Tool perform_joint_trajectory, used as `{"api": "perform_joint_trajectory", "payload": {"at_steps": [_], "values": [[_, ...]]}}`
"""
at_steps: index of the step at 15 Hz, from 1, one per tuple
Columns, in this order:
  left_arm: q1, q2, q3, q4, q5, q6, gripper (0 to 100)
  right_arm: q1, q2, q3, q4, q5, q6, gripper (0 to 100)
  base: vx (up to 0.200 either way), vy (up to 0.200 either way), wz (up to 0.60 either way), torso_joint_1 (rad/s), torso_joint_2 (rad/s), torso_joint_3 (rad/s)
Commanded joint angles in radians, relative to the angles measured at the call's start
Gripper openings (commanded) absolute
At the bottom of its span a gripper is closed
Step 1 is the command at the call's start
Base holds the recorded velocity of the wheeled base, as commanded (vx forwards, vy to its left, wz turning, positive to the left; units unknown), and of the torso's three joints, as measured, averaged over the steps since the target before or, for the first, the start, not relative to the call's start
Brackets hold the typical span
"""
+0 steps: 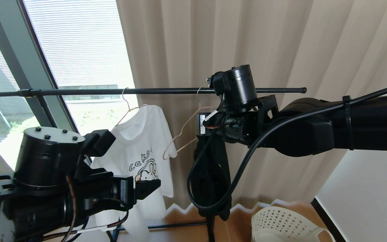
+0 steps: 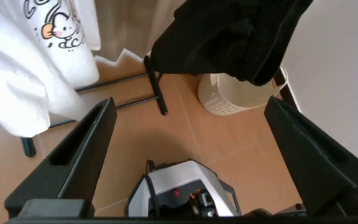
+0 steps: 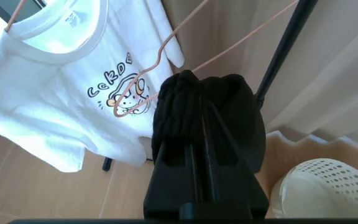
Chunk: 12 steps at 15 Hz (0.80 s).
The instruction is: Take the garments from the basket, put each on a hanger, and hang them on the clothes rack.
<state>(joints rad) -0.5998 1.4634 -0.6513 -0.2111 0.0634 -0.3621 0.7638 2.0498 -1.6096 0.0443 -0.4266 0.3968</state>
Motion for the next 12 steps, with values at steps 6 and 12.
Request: {"api": "perform_joint_trajectory", "payload": {"at_steps": [6, 12], "values": [[-0.106, 0.281, -0.154, -0.129, 0.024, -0.106, 100, 0.002, 0.006, -0.099, 0.002, -0.034, 0.097, 0, 0.000, 0.000, 0.00, 0.000, 0.00, 0.000], [-0.143, 0.376, -0.188, -0.169, 0.069, -0.170, 100, 0.051, 0.023, -0.139, 0.002, -0.081, 0.154, 0, 0.000, 0.000, 0.00, 0.000, 0.00, 0.000]]}}
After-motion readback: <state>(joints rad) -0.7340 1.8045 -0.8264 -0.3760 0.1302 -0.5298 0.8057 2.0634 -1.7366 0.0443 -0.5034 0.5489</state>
